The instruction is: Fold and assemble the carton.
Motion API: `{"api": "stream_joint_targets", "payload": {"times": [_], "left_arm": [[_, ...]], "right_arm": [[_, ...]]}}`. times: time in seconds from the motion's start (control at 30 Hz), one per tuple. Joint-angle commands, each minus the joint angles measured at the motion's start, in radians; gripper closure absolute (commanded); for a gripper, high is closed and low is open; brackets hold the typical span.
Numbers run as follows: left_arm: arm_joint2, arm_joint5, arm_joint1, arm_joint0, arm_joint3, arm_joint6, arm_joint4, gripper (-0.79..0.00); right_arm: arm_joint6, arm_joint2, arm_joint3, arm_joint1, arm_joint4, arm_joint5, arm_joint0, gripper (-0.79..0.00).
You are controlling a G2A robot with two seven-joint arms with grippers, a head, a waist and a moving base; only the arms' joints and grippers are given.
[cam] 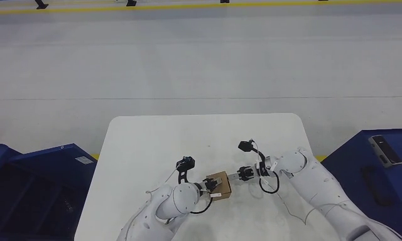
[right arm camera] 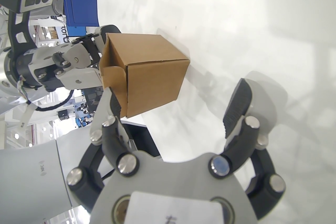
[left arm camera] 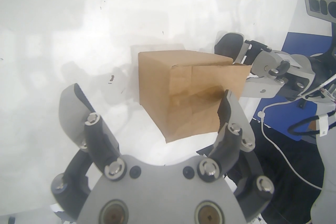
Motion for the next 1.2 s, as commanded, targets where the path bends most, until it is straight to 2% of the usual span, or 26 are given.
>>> {"api": "stream_joint_targets", "payload": {"times": [0.0,0.3,0.5,0.7,0.9,1.17], "left_arm": [[0.000,-0.001,-0.001,0.000,0.001,0.002,-0.001,-0.785],[0.008,0.005,-0.004,-0.010,0.021,-0.007,0.002,-0.785],[0.012,0.013,-0.008,-0.020,0.032,-0.006,-0.001,-0.785],[-0.007,0.016,-0.003,0.001,-0.020,-0.001,0.005,-0.785],[-0.056,0.023,0.014,0.055,-0.099,0.003,0.022,-0.785],[-0.062,0.014,0.019,0.072,-0.112,-0.009,0.036,-0.785]], "right_arm": [[-0.002,-0.005,-0.002,-0.002,-0.002,0.000,0.001,-0.785],[-0.002,-0.010,0.027,-0.009,0.004,0.002,0.016,-0.785],[0.003,0.007,-0.006,-0.002,0.016,-0.018,0.007,-0.785],[0.005,-0.008,-0.037,-0.006,0.004,0.009,-0.005,-0.785],[0.003,-0.045,-0.029,-0.021,-0.025,0.034,0.008,-0.785],[0.001,-0.068,-0.007,-0.033,-0.050,0.066,0.026,-0.785]]}}
